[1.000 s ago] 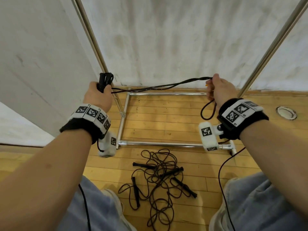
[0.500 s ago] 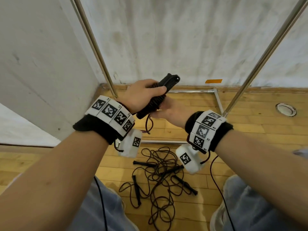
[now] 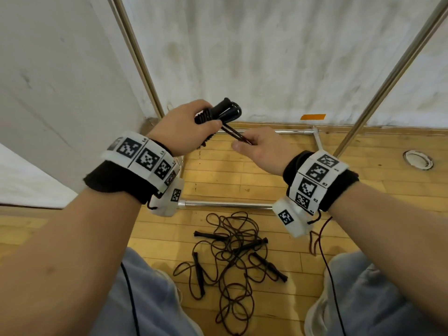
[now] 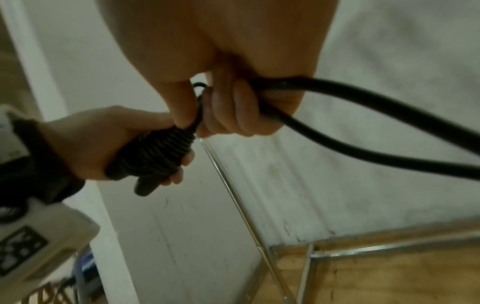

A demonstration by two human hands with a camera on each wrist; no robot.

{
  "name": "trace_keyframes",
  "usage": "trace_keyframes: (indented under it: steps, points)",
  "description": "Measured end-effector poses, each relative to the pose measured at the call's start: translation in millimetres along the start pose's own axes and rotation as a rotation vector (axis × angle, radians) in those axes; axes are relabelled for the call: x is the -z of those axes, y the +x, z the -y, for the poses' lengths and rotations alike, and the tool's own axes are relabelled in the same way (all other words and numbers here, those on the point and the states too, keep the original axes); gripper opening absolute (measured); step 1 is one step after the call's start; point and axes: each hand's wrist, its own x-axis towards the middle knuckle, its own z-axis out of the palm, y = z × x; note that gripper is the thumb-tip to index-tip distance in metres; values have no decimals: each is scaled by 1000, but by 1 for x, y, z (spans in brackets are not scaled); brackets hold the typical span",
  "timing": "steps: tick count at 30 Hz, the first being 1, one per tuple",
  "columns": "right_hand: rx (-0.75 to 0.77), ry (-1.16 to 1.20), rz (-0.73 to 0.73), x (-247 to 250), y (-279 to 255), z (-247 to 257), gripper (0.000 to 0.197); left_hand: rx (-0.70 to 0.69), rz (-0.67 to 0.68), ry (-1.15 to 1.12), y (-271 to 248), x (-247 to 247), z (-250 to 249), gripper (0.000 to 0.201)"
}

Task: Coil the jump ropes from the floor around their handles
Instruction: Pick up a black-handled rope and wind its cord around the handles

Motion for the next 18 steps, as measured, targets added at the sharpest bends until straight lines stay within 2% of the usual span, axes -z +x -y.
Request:
trace_keyframes:
  steps: [4, 6, 9, 11, 15, 18]
  points:
    - [-23, -323, 40, 2, 1, 6, 22, -17, -59, 316, 4, -19, 8, 31]
    - [-7, -480, 36, 4, -1, 7, 28, -14, -58, 411, 6, -27, 10, 33]
    - [64, -672, -2, 6, -7, 6, 41, -2, 11, 481, 7, -39, 12, 36]
    - [98, -662, -8, 7, -9, 6, 39, 0, 59, 503, 6, -45, 11, 36]
    - [138, -526, 68, 9, -8, 3, 27, -22, 129, 562, 6, -49, 8, 27]
    - [173, -504, 27, 13, -6, 3, 26, -54, 170, 520, 3, -53, 3, 22]
